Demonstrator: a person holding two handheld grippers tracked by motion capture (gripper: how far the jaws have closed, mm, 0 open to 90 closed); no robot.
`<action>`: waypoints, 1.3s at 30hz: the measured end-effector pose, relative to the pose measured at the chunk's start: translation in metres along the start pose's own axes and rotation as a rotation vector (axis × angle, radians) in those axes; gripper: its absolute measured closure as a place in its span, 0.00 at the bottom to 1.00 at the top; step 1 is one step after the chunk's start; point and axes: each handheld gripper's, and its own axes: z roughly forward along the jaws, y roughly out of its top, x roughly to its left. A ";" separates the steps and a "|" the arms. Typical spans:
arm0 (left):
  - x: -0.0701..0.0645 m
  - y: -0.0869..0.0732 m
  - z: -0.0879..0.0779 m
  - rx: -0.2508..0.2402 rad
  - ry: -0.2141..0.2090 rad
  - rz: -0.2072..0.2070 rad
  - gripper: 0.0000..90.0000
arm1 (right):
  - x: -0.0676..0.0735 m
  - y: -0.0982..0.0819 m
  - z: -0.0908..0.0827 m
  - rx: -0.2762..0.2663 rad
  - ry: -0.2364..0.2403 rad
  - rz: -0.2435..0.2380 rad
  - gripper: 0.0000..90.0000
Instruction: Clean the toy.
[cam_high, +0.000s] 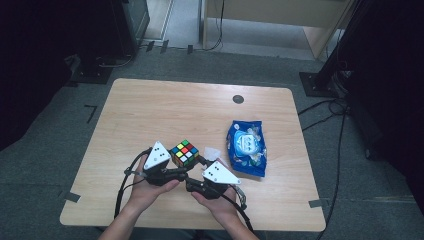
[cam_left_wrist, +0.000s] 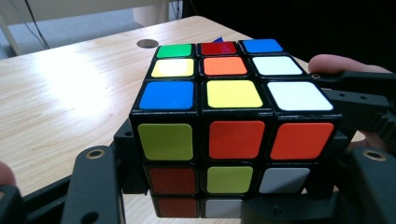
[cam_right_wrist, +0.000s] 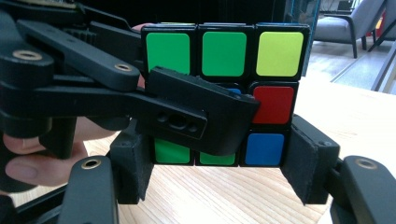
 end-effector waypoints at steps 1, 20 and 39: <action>0.000 0.000 0.000 0.001 0.000 0.003 0.38 | 0.000 0.000 0.000 0.000 -0.003 -0.018 0.38; 0.010 0.006 0.005 0.170 -0.100 -0.076 0.35 | 0.008 -0.011 -0.004 0.025 -0.075 -0.506 0.39; 0.025 0.000 -0.012 0.007 0.028 -0.022 0.38 | -0.061 -0.007 -0.017 0.265 -0.101 -0.178 0.35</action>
